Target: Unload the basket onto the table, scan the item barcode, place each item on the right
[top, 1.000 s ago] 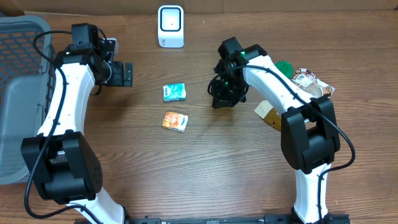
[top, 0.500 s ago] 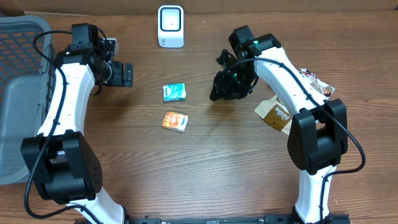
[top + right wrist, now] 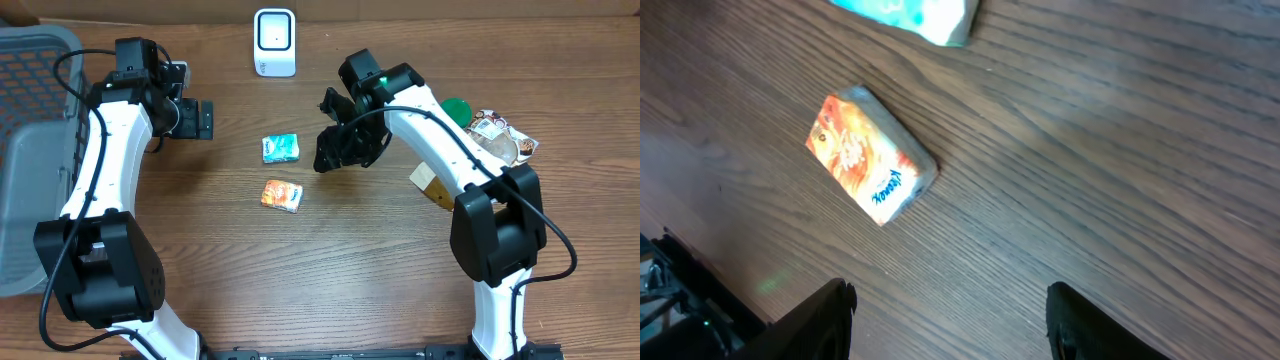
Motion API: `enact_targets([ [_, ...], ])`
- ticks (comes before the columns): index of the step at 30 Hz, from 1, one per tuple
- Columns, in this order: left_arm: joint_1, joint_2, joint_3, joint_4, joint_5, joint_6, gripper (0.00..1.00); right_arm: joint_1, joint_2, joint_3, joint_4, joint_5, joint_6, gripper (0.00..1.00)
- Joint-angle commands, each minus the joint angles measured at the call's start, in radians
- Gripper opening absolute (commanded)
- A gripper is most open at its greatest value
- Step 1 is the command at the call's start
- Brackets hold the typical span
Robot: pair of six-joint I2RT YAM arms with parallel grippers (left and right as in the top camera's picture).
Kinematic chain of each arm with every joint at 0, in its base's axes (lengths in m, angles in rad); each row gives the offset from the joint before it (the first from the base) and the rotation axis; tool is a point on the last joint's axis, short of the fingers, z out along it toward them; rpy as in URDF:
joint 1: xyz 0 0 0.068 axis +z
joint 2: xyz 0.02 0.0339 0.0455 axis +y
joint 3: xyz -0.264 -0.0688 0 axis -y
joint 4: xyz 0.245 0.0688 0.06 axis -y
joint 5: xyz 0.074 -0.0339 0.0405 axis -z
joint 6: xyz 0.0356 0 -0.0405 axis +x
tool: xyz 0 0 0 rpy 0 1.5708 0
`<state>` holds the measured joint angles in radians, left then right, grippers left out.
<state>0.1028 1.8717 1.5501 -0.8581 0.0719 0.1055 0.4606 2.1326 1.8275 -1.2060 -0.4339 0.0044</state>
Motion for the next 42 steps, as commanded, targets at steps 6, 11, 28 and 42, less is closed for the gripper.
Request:
enact_targets([
  [6,0.003,-0.008,0.01,-0.001,0.014,0.014,1.0,0.03,-0.029,-0.023,0.043,0.013,-0.002,0.59],
  [11,0.003,-0.008,0.01,-0.001,0.014,0.014,0.99,0.064,-0.029,-0.063,0.101,0.01,0.037,0.59],
  [28,0.003,-0.008,0.01,-0.001,0.014,0.014,1.0,0.161,-0.027,-0.193,0.364,0.014,0.104,0.59],
  [42,0.003,-0.008,0.009,-0.001,0.014,0.014,1.0,0.162,0.009,-0.279,0.517,0.02,0.104,0.59],
])
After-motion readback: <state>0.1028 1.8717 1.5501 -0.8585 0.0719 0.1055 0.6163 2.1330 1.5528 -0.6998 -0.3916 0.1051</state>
